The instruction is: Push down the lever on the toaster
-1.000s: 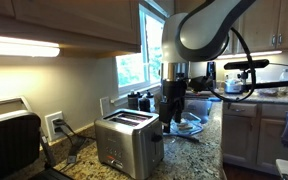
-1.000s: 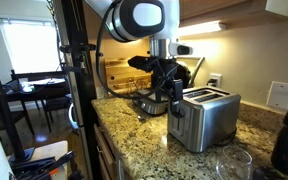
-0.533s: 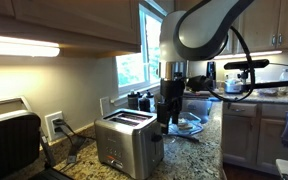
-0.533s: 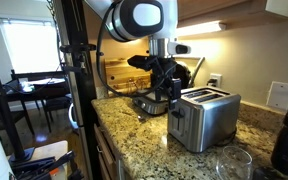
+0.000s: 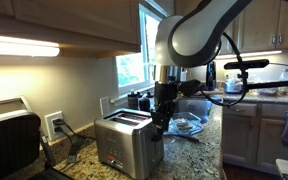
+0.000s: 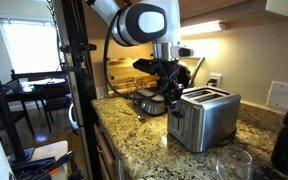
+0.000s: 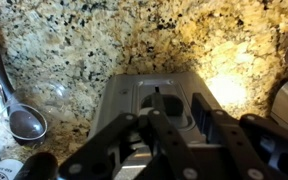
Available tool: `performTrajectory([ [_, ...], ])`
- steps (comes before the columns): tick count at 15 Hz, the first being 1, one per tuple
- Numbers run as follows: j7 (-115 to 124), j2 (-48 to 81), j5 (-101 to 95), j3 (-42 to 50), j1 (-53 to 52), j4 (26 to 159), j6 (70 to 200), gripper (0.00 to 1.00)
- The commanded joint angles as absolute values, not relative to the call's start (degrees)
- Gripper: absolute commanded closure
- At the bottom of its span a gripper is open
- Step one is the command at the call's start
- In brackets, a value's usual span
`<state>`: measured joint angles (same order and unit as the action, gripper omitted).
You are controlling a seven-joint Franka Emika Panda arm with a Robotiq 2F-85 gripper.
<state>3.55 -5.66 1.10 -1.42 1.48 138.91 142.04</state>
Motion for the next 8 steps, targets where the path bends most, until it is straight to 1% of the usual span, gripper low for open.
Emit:
performTrajectory([
  [1, 4.60, -2.63, 2.34, -0.95, 0.90, 137.23, 144.58, 0.93],
  [2, 4.36, -2.01, 2.71, -0.93, 0.87, 136.84, 144.89, 0.97],
  [4, 4.22, -1.07, 2.96, -0.84, 0.95, 136.26, 145.14, 1.00],
  [6, 4.08, -0.24, 2.86, -0.64, 1.11, 135.91, 145.52, 1.00],
  [8, 3.68, 1.59, 2.98, -0.29, 1.35, 135.68, 146.45, 0.97],
])
